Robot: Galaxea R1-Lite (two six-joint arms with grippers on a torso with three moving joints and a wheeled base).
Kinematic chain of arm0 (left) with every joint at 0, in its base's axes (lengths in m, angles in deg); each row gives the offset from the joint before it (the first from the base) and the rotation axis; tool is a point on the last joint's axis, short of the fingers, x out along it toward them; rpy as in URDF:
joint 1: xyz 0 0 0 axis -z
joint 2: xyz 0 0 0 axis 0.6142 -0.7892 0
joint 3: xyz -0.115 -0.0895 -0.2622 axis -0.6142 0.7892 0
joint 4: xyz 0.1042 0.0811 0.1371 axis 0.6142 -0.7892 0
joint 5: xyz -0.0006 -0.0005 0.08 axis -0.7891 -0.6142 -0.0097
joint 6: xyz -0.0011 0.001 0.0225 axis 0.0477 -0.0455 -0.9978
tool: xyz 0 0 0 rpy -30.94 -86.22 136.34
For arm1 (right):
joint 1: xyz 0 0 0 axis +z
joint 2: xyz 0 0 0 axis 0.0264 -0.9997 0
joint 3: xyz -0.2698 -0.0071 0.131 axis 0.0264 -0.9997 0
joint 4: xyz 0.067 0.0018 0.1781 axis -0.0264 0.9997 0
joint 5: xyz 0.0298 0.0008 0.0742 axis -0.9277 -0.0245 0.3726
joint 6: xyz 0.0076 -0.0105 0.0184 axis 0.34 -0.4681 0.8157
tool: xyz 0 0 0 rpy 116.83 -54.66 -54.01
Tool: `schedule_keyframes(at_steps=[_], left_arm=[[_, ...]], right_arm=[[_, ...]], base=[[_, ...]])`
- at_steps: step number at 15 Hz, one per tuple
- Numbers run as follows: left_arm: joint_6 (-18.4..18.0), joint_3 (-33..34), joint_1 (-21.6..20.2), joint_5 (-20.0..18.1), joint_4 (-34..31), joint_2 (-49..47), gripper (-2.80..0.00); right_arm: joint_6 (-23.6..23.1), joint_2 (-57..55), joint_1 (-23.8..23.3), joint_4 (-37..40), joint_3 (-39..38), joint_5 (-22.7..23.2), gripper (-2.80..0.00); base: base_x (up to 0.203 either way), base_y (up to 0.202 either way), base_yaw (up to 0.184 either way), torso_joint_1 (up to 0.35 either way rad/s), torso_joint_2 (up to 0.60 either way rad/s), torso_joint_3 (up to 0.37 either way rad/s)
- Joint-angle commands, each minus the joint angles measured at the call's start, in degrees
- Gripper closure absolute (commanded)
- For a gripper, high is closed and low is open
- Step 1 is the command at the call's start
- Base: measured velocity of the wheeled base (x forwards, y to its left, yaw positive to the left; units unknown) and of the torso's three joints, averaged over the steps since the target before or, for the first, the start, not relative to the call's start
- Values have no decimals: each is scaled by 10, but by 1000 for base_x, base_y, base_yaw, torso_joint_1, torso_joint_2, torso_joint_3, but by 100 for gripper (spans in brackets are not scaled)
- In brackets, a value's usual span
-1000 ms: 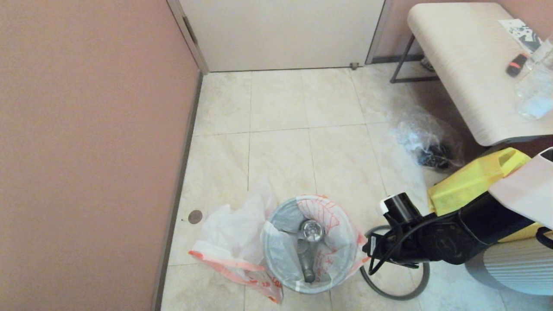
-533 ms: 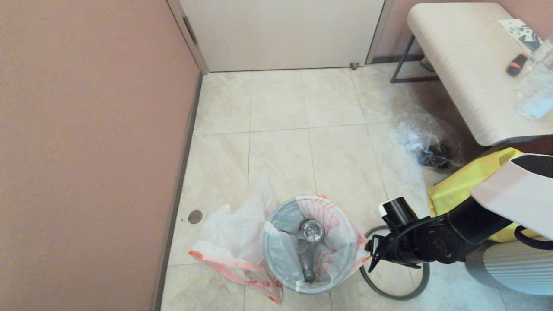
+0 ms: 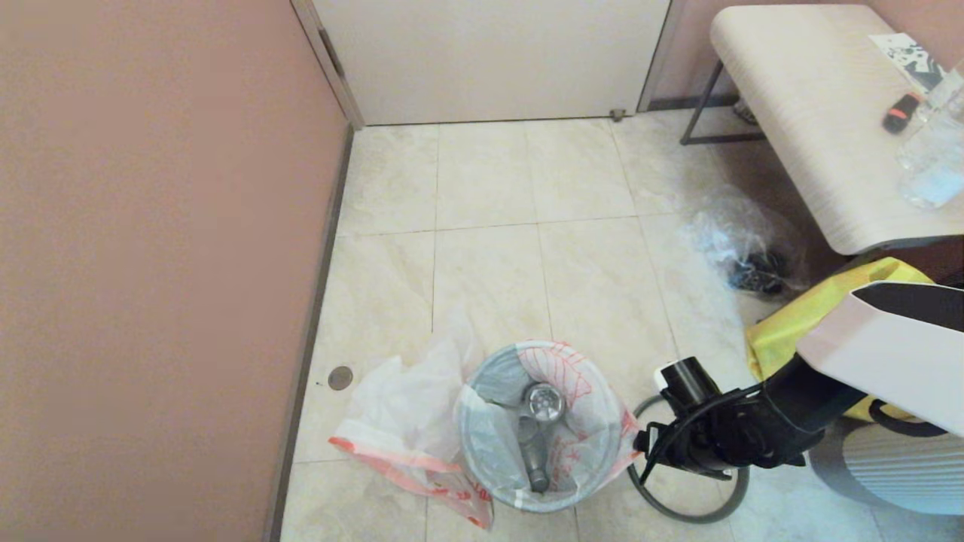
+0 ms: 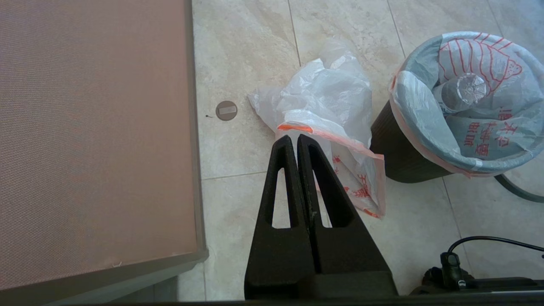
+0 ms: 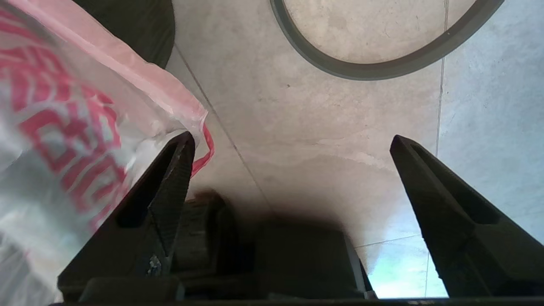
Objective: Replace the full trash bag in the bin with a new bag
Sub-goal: Place the trash bag on the floor
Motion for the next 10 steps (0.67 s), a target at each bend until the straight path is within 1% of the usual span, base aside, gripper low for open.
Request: schedule_keyframes(at_steps=[1, 5, 8, 10], left_arm=[[0, 0, 0, 0, -1, -1, 0], [0, 0, 0, 0, 0, 0, 0], [0, 0, 0, 0, 0, -1, 0], [0, 0, 0, 0, 0, -1, 0]], right_arm=[[2, -22, -2, -1, 9, -1, -280], [1, -39, -5, 4, 20, -7, -280], [-7, -49, -20, 5, 24, -10, -280], [-18, -51, -32, 5, 24, -20, -280]], base=[[0, 0, 0, 0, 0, 0], [0, 0, 0, 0, 0, 0], [0, 0, 0, 0, 0, 0], [0, 0, 0, 0, 0, 0]])
